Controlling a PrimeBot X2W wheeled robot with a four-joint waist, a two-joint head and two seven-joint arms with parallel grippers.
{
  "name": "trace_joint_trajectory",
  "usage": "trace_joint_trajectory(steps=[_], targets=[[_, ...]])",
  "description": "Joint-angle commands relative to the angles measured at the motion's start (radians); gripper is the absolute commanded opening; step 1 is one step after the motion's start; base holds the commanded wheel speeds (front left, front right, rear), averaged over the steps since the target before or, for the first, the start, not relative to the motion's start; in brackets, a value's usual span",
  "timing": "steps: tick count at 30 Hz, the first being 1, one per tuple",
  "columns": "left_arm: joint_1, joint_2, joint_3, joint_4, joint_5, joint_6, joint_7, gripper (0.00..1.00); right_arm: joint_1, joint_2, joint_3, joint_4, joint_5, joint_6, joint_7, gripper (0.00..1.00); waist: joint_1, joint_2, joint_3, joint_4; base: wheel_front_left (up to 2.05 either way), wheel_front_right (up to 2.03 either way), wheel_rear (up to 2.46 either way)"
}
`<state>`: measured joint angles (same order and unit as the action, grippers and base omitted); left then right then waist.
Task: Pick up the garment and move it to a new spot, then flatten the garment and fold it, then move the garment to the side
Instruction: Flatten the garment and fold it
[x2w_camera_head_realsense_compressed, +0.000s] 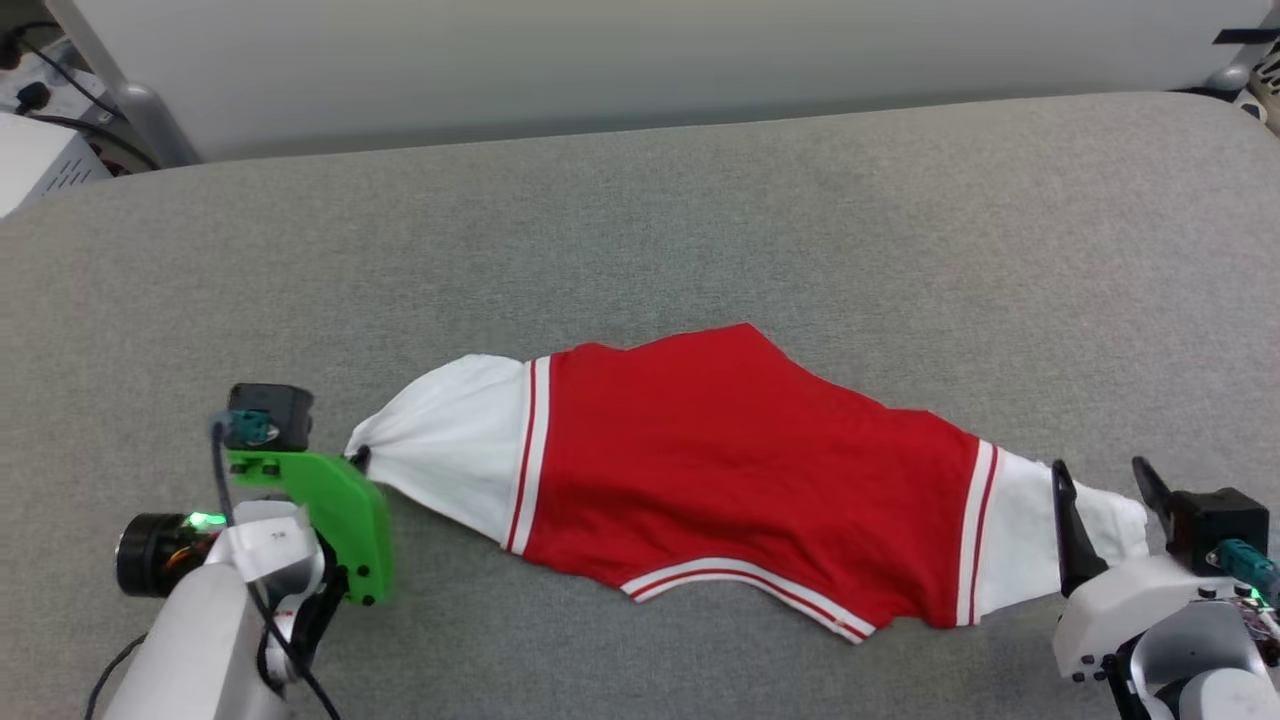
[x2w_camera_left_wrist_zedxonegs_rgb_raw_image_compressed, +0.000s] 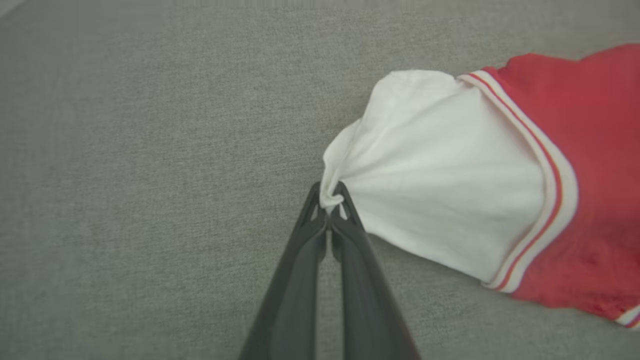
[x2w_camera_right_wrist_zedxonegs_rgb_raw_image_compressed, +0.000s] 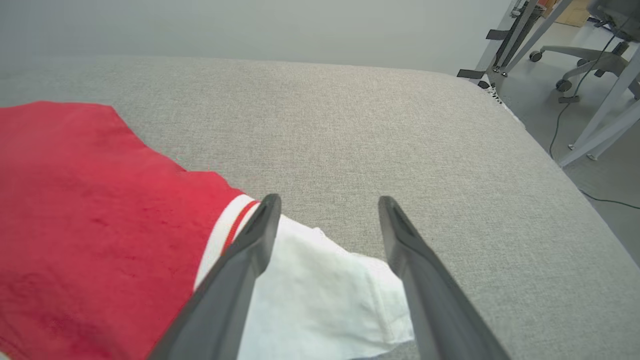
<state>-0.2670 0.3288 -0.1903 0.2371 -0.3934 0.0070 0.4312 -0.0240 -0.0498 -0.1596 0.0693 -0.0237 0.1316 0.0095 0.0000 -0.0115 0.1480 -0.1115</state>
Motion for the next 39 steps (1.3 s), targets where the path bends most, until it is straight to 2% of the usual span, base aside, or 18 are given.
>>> trace_joint_trajectory(steps=[1, 5, 11, 18, 25, 29, 39], targets=[[0.031, 0.017, 0.018, -0.023, -0.016, 0.012, -0.005, 0.00, 0.018, -0.001, 0.005, 0.002, 0.000, -0.001, 0.016, 1.00, 0.0000, 0.0115, -0.029, 0.028, 0.00, 0.00, 0.00], [0.103, 0.038, 0.056, -0.110, -0.044, 0.032, 0.009, 0.00, 0.041, -0.008, 0.018, -0.004, 0.009, -0.001, 0.085, 1.00, 0.0000, 0.0115, -0.050, 0.056, 0.00, 0.00, 0.00], [0.218, 0.044, 0.071, -0.257, -0.078, 0.060, 0.061, 0.00, 0.083, -0.047, 0.021, -0.043, 0.038, -0.001, 0.266, 1.00, 0.0000, 0.0115, -0.054, 0.104, 0.00, 0.00, 0.00], [0.297, 0.033, 0.045, -0.392, -0.095, 0.075, 0.111, 0.00, 0.107, -0.106, -0.008, -0.105, 0.059, -0.001, 0.482, 1.00, 0.0000, 0.0115, -0.033, 0.143, 0.00, 0.00, 0.00], [0.308, 0.024, 0.013, -0.467, -0.095, 0.082, 0.145, 0.00, 0.085, -0.129, -0.041, -0.095, 0.080, -0.001, 0.637, 1.00, 0.0000, 0.0115, -0.010, 0.171, 0.00, 0.00, 0.00], [0.300, 0.024, 0.001, -0.485, -0.090, 0.084, 0.156, 0.00, 0.068, -0.136, -0.039, -0.067, 0.071, -0.001, 0.658, 1.00, 0.0000, 0.0115, 0.004, 0.183, 0.00, 0.00, 0.00], [0.282, 0.030, -0.010, -0.503, -0.095, 0.079, 0.167, 0.00, 0.028, -0.129, -0.012, 0.051, 0.055, -0.001, 0.629, 1.00, 0.0000, 0.0115, 0.036, 0.198, 0.00, 0.00, 0.00]])
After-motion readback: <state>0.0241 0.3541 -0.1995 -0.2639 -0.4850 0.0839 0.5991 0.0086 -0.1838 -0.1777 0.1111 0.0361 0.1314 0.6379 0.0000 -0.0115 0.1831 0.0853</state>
